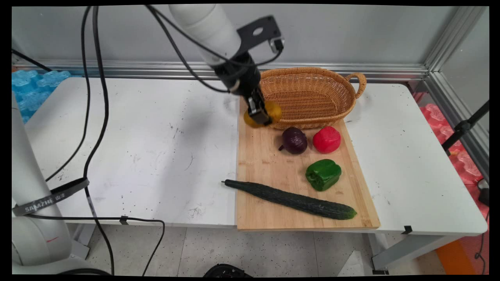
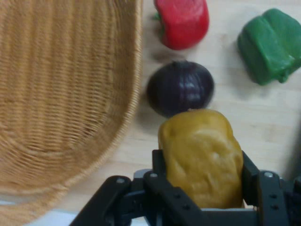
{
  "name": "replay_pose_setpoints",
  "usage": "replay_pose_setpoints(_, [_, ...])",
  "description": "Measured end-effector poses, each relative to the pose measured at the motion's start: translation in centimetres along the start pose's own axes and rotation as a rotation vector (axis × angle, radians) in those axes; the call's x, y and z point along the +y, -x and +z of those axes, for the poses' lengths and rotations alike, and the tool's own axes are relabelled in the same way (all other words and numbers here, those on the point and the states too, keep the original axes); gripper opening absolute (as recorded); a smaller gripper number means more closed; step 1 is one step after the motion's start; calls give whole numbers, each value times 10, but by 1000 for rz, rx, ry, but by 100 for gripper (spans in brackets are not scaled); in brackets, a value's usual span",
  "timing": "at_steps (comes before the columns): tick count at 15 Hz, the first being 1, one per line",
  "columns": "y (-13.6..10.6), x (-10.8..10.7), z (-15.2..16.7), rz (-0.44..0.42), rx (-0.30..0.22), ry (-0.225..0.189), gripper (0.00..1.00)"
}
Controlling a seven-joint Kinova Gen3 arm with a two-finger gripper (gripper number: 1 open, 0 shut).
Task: Place the picked object in the vegetable basket
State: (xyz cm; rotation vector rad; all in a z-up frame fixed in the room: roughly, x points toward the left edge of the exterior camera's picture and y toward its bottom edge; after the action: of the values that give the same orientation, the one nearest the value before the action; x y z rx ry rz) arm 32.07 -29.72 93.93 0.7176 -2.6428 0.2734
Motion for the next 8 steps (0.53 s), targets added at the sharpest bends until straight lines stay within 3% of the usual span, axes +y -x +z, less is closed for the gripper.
replay_pose_setpoints(8, [-32, -75, -1, 114, 42, -60, 0])
